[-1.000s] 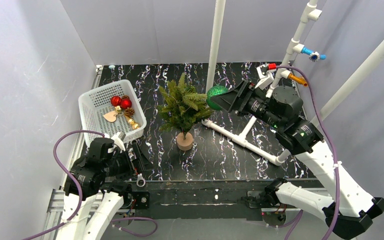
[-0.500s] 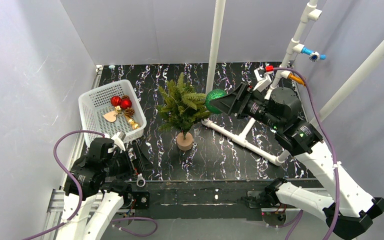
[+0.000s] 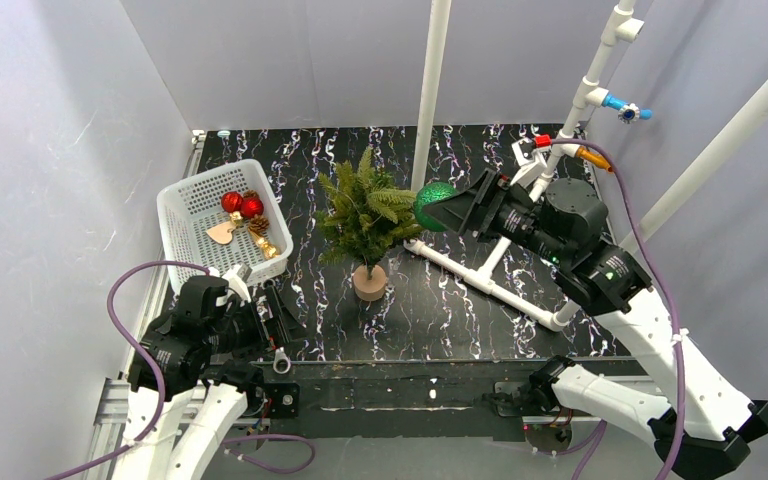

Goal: Decorate the small christmas tree
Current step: Hang the decoration item on the Christmas tree.

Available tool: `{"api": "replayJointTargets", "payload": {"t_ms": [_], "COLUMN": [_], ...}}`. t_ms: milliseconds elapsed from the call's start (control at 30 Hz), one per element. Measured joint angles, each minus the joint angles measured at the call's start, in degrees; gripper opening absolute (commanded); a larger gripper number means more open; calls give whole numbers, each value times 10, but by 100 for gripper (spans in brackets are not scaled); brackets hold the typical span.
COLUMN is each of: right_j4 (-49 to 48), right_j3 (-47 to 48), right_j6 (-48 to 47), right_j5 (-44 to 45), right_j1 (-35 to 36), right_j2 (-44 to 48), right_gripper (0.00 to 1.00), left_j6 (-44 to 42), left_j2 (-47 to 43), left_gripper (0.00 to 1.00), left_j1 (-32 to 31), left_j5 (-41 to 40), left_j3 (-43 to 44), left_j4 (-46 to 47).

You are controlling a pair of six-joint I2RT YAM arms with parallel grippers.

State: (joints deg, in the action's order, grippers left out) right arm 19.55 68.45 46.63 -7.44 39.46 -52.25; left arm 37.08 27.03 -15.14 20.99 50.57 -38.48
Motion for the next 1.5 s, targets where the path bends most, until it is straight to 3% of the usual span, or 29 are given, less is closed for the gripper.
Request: {"api": "replayJointTargets", "payload": {"t_ms": [1500], "right_j4": [13], "right_j3": [38], "right_j6": [-19], "right_j5": [5], "right_j1": [47], "right_j2": [-60], "right_gripper": [90], "left_j6": [-3], "left_j2": [-9], "left_gripper": [100], "left_j1": [0], "left_j5": [0], "left_j3": [-3], "left_j4": [-2]}}
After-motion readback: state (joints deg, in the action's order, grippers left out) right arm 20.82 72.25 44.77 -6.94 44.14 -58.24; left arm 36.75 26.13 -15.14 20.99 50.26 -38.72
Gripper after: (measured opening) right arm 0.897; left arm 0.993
